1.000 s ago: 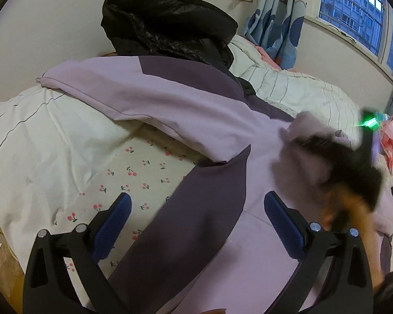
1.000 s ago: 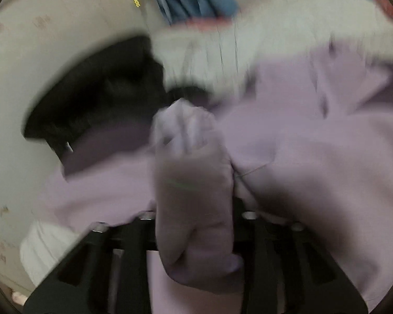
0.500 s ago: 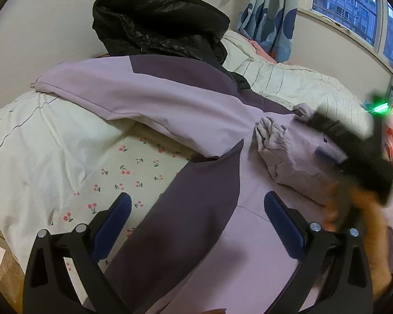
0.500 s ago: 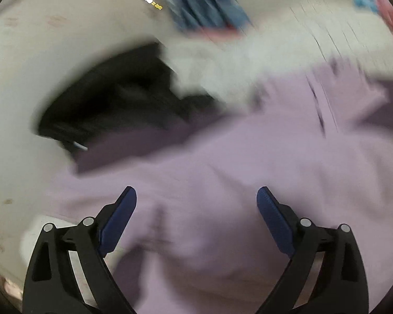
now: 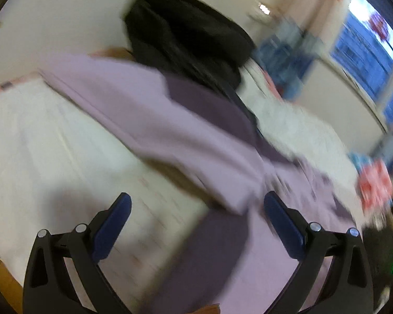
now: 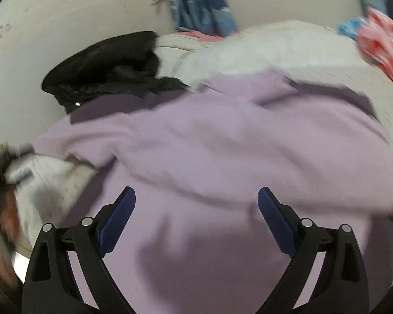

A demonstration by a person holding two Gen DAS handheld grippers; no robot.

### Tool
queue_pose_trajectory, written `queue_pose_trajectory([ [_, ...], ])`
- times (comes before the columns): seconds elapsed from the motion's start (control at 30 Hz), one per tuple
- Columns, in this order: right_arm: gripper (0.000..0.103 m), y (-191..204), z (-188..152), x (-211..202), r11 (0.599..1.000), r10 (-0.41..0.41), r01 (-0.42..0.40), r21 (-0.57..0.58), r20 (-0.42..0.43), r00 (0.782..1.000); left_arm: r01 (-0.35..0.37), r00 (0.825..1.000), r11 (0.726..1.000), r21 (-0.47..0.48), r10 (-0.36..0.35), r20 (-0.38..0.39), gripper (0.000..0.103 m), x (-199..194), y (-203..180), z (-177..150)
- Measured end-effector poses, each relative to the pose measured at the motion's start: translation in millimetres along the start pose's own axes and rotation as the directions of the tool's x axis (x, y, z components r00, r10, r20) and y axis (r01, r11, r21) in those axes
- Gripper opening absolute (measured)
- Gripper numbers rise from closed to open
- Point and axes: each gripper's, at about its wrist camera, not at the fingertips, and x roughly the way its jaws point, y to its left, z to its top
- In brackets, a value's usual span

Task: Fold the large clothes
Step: 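Grasp the other sleeve of the jacket with the left tool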

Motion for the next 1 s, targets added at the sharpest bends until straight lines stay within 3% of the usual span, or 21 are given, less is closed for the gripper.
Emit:
queue_pose_trajectory([
  [0.2,0.091,-64,-44,-2,0.991,-0.011,0.016,0.134,-0.040,0.999,0.032,0.999,0.975,-0.219,-0.025,0.035,0.098,27,91,80],
  [0.33,0.093,-63,-50,2,0.993,-0.018,0.022,0.116,-0.032,0.999,0.056,0.998,0.934,-0.352,-0.049,0.031,0.098,55,140,106],
  [0.4,0.094,-64,-51,5,0.994,-0.021,0.025,0.102,-0.040,0.999,0.063,0.998,0.900,-0.432,-0.065,0.010,0.097,73,161,108],
  [0.47,0.095,-62,-52,9,0.995,-0.020,0.024,0.099,-0.041,0.999,0.070,0.997,0.884,-0.461,-0.067,0.023,0.097,80,171,109],
  [0.6,0.095,-65,-54,8,0.995,-0.012,0.015,0.101,-0.033,0.999,0.096,0.995,0.886,-0.454,-0.074,0.066,0.097,87,160,122],
  [0.7,0.095,-67,-54,7,0.994,0.001,0.002,0.111,-0.027,1.000,0.091,0.995,0.861,-0.501,-0.058,0.081,0.097,90,158,123],
  [0.77,0.095,-67,-53,4,0.994,0.000,0.002,0.112,-0.024,1.000,0.069,0.997,0.848,-0.525,-0.037,0.071,0.088,98,161,121],
  [0.83,0.094,-61,-50,-4,0.996,-0.007,0.007,0.085,0.005,1.000,0.113,0.991,0.809,-0.576,-0.054,0.119,0.079,101,171,121],
  [0.87,0.094,-58,-47,-9,0.998,-0.018,0.016,0.064,0.031,0.999,0.118,0.992,0.792,-0.598,-0.061,0.114,0.061,103,173,121],
  [0.93,0.094,-50,-36,-25,0.998,-0.063,0.063,0.005,0.117,0.991,0.122,0.992,0.791,-0.600,-0.086,0.089,0.034,106,177,123],
  [1.0,0.094,-48,-16,-40,0.991,-0.125,0.133,-0.024,0.208,0.970,0.151,0.988,0.804,-0.575,-0.105,0.112,0.025,103,174,127],
])
